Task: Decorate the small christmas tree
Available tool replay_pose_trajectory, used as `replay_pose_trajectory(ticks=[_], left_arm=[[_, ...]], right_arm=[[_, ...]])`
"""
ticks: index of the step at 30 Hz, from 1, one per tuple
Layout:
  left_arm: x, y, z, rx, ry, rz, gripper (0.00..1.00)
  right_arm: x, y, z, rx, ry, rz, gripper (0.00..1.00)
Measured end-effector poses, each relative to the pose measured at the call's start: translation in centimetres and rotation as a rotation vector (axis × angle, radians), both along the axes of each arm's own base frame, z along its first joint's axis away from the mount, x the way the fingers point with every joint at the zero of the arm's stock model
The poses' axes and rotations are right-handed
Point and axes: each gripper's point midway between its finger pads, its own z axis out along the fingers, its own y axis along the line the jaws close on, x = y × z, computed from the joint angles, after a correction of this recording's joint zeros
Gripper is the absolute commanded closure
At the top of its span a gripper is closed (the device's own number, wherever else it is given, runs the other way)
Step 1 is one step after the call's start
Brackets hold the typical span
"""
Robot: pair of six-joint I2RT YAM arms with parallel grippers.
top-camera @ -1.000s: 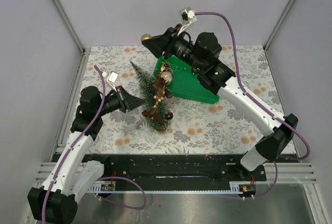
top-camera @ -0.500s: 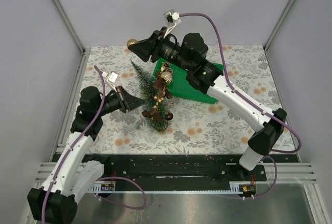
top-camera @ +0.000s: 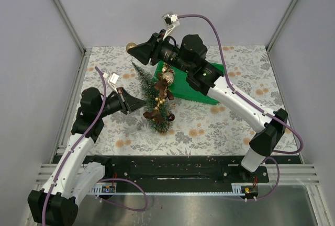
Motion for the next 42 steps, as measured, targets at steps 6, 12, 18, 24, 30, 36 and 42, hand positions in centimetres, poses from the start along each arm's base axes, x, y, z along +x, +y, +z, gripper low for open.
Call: replay_pose_trajectory(ticks=[6,12,18,24,30,36,42], left_arm=[[0.0,0.0,0.0,0.0,0.001,0.0,1.0],[0.0,0.0,0.0,0.0,0.0,0.0,1.0],[0.0,0.0,0.0,0.0,0.0,0.0,1.0],[0.0,0.0,0.0,-0.001,0.0,0.0,1.0],[-0.1,0.0,0.0,-0.005,0.002,0.001,1.0],[-0.1,0.0,-0.1,-0.005,0.003,0.001,1.0],[-0.2,0.0,0.0,-0.006,-0.001,0.001,1.0]], right_arm=[[-0.2,0.2,-0.5,-0.008,0.007,0.007,0.83],[0.1,0.5,-2.5,-0.043,0.038,0.007,0.84],[0.3,0.6,-4.1,-0.072,0.065,-0.001,0.84],[0.1,0.1,-3.5,-0.063,0.055,-0.01,0.84],[-0.8,-1.3,-2.2,-0.044,0.033,-0.027,0.84],[-0.9,-1.8,-1.6,-0.036,0.017,-0.044,0.83],[-0.7,-1.8,-1.7,-0.039,0.019,-0.05,0.83]])
